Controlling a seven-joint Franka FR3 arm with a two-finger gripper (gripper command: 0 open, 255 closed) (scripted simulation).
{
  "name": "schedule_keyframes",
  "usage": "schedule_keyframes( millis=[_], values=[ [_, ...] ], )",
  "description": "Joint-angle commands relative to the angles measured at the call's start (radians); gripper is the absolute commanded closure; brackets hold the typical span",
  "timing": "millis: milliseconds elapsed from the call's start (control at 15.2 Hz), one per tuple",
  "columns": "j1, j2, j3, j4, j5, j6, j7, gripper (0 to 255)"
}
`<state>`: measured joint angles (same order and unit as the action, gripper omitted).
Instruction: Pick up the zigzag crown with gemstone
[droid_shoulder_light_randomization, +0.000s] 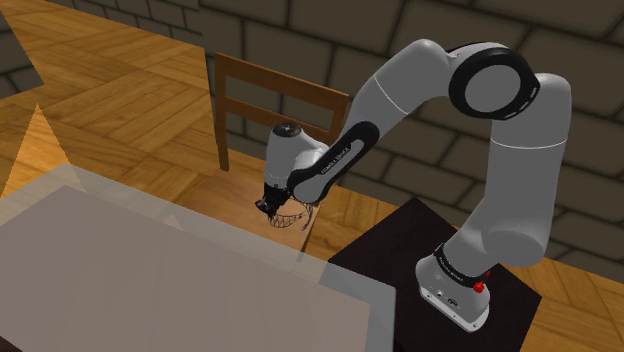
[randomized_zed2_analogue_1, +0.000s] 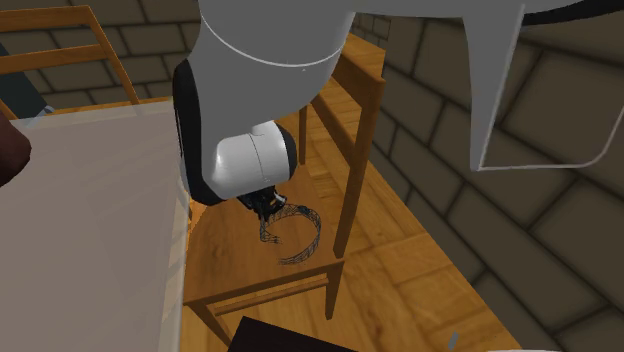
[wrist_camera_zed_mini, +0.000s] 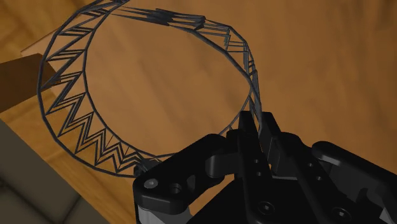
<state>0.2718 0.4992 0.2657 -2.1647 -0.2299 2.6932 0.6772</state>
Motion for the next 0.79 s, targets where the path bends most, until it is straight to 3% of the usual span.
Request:
schedule_keyframes(
  millis=[0,726],
  values=[
    [-0.007,-0.021,0.010,-0.001,0.010,-0.020,-0.007,255],
    [-0.039,-0.128,0.052,-0.012,0.064,-0.114,-0.043,255]
  ],
)
